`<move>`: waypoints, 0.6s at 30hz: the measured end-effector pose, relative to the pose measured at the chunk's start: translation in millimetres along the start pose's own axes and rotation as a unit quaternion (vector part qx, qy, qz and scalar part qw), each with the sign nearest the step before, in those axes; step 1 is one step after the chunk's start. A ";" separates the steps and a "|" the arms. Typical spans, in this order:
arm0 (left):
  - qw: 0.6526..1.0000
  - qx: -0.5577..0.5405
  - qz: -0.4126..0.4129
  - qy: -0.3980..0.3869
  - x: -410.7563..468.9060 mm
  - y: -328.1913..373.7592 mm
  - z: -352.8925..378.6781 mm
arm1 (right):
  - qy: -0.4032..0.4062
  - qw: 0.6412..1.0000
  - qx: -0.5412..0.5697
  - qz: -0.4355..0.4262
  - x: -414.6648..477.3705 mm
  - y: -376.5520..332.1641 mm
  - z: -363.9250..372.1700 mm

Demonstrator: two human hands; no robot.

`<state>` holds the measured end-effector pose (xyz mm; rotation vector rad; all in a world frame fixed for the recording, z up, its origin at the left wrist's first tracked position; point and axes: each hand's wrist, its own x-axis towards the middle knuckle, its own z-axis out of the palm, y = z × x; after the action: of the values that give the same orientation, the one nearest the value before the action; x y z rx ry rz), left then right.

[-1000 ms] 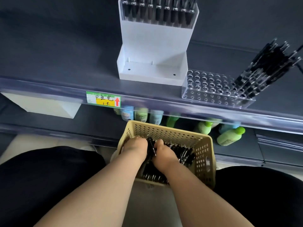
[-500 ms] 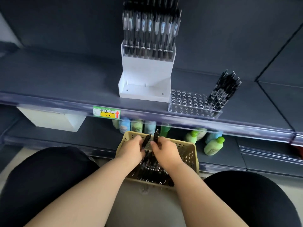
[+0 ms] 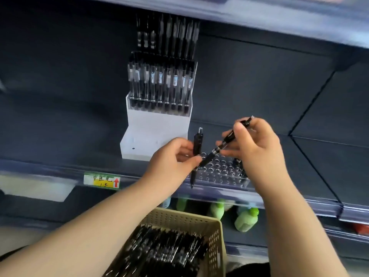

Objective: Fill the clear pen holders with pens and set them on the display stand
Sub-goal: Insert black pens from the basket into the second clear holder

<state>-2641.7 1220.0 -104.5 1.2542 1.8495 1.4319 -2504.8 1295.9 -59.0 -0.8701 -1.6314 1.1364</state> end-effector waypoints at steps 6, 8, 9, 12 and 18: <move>0.996 -0.024 0.081 -0.035 50.3 40.6 33.5 | 0.048 0.986 -0.150 -0.057 36.5 -6.7 -22.9; 0.994 -0.017 0.096 -0.037 61.2 40.9 43.5 | 0.054 0.976 -0.204 -0.056 35.7 3.4 -25.1; 0.994 -0.015 0.099 -0.039 65.4 39.0 47.4 | 0.057 0.974 -0.212 -0.057 35.4 7.8 -27.1; 0.995 -0.014 0.085 -0.049 72.6 30.9 53.6 | 0.068 0.972 -0.215 -0.062 37.1 16.0 -38.2; 0.995 -0.036 0.060 -0.064 74.4 22.4 58.4 | 0.090 0.977 -0.192 -0.014 44.3 28.8 -60.6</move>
<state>-2620.8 1314.0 -91.8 1.4074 1.6485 1.4311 -2460.0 1362.3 -65.1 -1.1553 -1.7317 0.7064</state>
